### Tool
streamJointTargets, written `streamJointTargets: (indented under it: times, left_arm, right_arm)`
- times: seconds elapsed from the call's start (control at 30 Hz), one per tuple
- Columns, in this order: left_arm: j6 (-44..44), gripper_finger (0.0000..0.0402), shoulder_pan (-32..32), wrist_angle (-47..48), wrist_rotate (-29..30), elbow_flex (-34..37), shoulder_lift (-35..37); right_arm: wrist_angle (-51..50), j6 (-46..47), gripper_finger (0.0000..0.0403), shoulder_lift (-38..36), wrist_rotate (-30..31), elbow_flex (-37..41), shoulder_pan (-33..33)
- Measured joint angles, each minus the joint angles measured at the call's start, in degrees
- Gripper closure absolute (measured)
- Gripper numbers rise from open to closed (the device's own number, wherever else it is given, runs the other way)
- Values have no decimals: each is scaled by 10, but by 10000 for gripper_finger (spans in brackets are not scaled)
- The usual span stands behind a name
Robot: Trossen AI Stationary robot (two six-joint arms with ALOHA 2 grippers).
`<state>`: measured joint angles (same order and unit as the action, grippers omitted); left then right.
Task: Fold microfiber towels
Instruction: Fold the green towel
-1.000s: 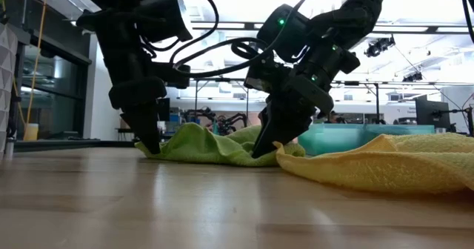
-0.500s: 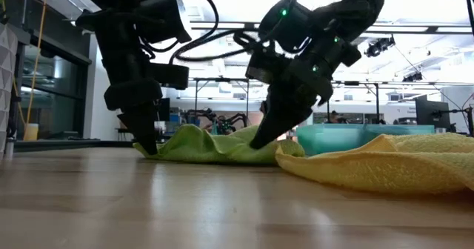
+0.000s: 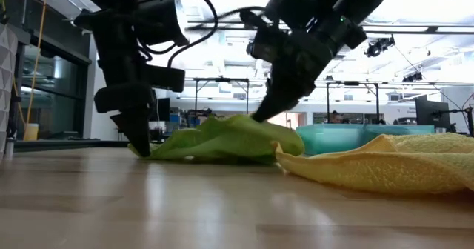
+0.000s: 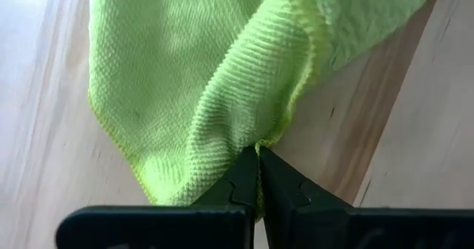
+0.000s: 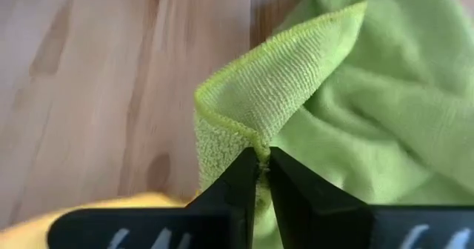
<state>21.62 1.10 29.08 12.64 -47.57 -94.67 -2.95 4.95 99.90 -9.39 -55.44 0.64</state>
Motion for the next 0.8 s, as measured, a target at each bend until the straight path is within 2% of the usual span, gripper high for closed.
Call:
streamJointTargets:
  times: [0.23,0.57,0.8]
  left_arm:
    - [-37,402,0,17,3,0,0]
    - [-38,402,0,26,7,0,0]
    - [-39,402,1,29,17,0,0]
  right_arm:
    - [-34,-4,379,-34,3,0,-15]
    - [-64,11,379,-93,3,0,-45]
    - [-72,15,381,-99,3,0,-49]
